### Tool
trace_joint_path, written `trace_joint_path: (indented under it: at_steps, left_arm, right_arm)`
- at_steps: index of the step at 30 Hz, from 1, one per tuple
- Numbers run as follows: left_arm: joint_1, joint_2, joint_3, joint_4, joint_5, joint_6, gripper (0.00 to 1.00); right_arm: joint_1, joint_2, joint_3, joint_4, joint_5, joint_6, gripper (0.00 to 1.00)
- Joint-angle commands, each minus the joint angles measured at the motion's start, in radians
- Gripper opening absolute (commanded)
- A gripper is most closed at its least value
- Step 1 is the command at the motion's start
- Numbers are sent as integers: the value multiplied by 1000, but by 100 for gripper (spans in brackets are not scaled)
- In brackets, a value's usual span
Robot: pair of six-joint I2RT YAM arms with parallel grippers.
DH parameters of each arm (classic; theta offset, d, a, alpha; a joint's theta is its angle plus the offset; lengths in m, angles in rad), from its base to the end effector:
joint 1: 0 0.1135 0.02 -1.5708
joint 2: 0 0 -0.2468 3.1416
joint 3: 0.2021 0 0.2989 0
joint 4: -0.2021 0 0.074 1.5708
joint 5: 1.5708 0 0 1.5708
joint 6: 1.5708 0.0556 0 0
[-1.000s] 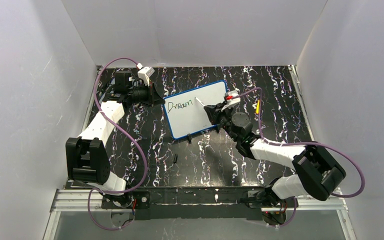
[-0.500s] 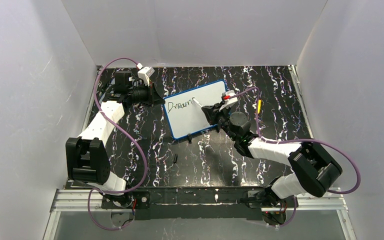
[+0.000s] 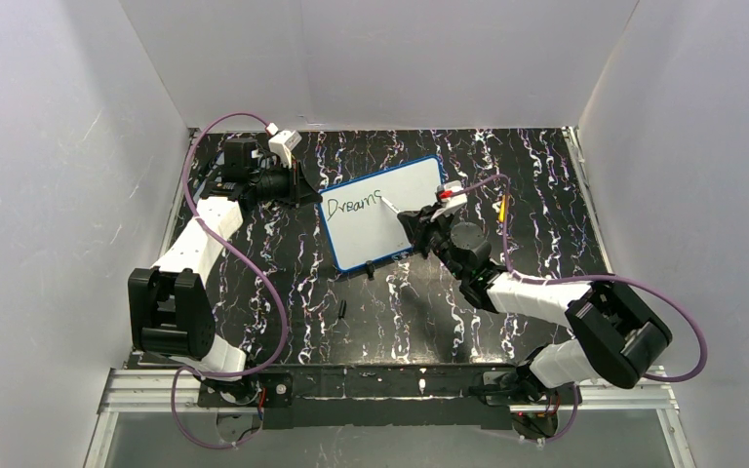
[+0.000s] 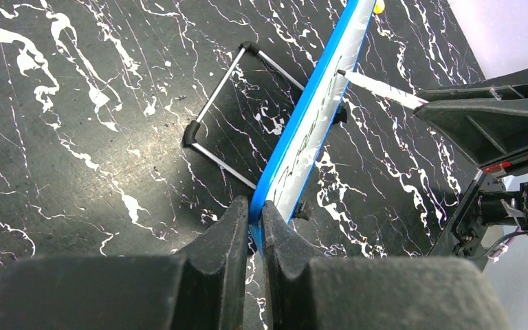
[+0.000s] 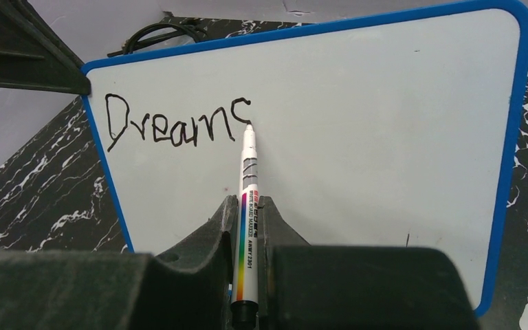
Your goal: Write a sentence on the whiteboard
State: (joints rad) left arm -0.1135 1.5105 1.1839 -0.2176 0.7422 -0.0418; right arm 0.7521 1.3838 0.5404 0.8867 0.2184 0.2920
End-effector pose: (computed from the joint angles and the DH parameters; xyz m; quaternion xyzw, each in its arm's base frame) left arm 0.3933 -0.0827 0.2632 0.2071 0.8049 -0.3505 0.4317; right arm 0.2578 0.2247 0.1827 -0.0801 0.6873 0.2927 0.6599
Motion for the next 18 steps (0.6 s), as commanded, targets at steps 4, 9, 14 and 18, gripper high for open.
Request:
trace_joint_path:
  at_steps: [4, 9, 14, 18]
  left_arm:
    - [-5, -39, 2, -8, 31, -4, 0]
    - [-5, -40, 3, -8, 32, -4, 0]
    - [-5, -40, 3, -8, 32, -4, 0]
    - [-5, -39, 2, -8, 34, -5, 0]
  right_arm:
    - [-5, -28, -17, -4, 30, -5, 1]
    - [-5, -19, -31, 3, -1, 8, 1]
    - [-1, -26, -52, 9, -8, 18, 1]
    - [-1, -16, -42, 18, -27, 21, 1]
